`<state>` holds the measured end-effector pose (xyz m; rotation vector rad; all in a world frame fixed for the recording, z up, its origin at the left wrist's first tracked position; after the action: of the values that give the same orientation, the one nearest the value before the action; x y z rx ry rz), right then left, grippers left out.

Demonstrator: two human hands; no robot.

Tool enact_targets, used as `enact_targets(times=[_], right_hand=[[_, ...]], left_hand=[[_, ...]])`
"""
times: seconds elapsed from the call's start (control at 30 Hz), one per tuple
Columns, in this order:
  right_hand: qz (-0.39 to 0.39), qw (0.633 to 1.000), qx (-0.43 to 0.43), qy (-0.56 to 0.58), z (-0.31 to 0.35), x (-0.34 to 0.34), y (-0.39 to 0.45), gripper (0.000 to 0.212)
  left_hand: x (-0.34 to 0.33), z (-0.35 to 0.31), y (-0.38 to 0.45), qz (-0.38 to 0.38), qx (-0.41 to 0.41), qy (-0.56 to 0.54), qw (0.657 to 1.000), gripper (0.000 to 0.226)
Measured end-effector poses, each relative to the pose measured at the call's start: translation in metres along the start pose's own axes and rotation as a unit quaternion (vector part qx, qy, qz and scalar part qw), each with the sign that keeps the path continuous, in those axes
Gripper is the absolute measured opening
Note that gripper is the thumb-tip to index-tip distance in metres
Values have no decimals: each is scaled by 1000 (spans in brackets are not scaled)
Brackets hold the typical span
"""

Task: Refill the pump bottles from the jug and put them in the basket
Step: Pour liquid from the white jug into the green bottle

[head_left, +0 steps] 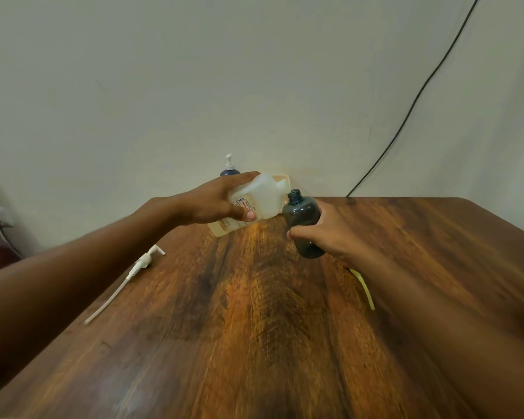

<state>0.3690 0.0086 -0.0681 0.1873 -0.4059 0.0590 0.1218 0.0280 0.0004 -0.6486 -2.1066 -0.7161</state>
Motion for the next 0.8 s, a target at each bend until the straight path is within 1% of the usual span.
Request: enact_targets(times=[0.23,0.8], right_hand=[[-2,1000,2,7,0,-1,0,39],[-4,1000,3,-15,-2,-6,1,41]], left_hand=[[10,-1,5,14,0,11,1000,80],[33,-8,16,83,3,88,993,87]])
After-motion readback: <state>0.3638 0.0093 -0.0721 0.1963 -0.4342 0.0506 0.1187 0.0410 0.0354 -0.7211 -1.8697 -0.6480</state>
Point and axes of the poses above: each hand's wrist, its own y-axis towards the middle knuckle, its own x-axis out of the back of the hand, z = x × y, the point moved 2 cm from there along y, towards the middle knuckle, and after that the axes turned 10 degrees about -x, right-handed, at the moved point
